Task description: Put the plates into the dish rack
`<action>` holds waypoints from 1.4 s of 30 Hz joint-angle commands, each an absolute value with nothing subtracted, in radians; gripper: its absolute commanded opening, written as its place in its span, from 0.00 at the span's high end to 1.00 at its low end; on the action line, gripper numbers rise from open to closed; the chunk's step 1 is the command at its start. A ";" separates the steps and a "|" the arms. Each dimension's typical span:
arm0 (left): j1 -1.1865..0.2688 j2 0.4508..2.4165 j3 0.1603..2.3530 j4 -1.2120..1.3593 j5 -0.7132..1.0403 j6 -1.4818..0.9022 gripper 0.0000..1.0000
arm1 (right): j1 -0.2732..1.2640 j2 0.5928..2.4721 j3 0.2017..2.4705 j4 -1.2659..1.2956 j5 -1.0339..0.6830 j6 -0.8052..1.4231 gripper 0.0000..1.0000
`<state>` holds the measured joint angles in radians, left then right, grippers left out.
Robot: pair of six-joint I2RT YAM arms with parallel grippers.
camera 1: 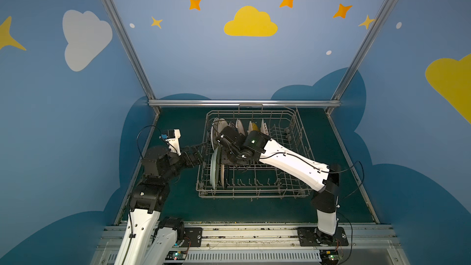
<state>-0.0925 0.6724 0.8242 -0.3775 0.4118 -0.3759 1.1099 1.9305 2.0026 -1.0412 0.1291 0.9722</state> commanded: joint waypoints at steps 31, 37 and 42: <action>-0.054 0.970 0.982 -0.319 -0.038 -0.541 0.00 | 0.054 1.232 1.292 -0.281 -0.027 0.371 0.13; 0.018 1.051 0.896 -0.270 -0.304 -0.575 0.00 | -0.147 1.221 1.021 0.036 -0.166 0.369 0.13; 0.070 1.100 0.692 -0.028 -0.400 -0.513 0.00 | -0.186 1.180 0.824 0.171 -0.172 0.320 0.13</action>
